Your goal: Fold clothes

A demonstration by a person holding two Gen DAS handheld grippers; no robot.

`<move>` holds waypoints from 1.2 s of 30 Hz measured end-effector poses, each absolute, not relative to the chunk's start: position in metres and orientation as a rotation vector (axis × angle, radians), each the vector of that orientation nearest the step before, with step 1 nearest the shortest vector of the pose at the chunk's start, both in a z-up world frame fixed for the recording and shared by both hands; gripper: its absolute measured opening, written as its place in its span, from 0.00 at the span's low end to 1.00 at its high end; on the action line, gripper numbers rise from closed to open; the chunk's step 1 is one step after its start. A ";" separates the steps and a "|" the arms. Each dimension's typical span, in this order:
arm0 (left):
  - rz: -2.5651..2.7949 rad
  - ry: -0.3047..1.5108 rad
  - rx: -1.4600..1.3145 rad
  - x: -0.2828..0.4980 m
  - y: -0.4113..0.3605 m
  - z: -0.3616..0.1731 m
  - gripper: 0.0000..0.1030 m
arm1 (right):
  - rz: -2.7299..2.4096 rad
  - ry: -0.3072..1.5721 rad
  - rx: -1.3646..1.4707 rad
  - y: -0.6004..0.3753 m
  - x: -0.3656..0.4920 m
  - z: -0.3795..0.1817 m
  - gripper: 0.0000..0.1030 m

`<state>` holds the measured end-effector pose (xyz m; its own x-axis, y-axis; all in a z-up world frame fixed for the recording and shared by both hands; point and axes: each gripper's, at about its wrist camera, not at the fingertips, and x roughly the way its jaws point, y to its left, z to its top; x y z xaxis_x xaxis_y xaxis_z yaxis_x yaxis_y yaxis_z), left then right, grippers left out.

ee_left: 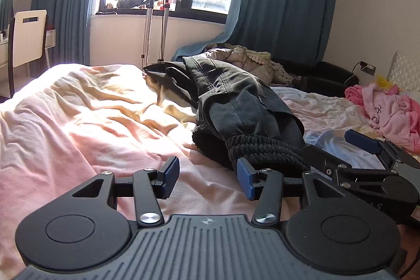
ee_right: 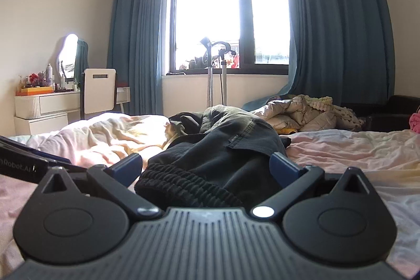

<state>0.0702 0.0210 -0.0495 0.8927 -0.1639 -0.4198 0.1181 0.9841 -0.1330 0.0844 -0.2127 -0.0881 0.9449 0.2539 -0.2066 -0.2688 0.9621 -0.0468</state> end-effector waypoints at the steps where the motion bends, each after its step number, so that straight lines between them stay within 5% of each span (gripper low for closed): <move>1: -0.125 0.444 -0.116 0.071 0.024 -0.050 0.52 | 0.258 0.213 -0.103 -0.209 0.086 -0.091 1.00; 4: -0.054 0.476 -0.142 0.078 0.033 -0.055 0.52 | 0.234 0.250 -0.189 -0.197 0.092 -0.098 0.99; 9: -0.035 0.520 -0.181 0.086 0.039 -0.065 0.52 | 0.193 0.312 -0.332 -0.177 0.102 -0.111 0.84; 20: -0.039 0.474 -0.089 0.079 0.024 -0.072 0.52 | 0.163 0.081 -0.880 -0.105 0.117 -0.127 0.65; 21: -0.033 0.476 -0.083 0.081 0.023 -0.073 0.52 | 0.174 0.081 -0.870 -0.105 0.118 -0.127 0.60; 23: -0.025 0.479 -0.078 0.083 0.023 -0.076 0.52 | 0.195 0.080 -0.851 -0.106 0.122 -0.127 0.31; 24: -0.023 0.480 -0.078 0.085 0.023 -0.077 0.52 | 0.200 0.074 -0.819 -0.111 0.121 -0.124 0.24; 36: -0.024 0.450 -0.075 0.088 0.023 -0.078 0.56 | -0.075 0.188 0.052 -0.269 0.141 -0.054 0.12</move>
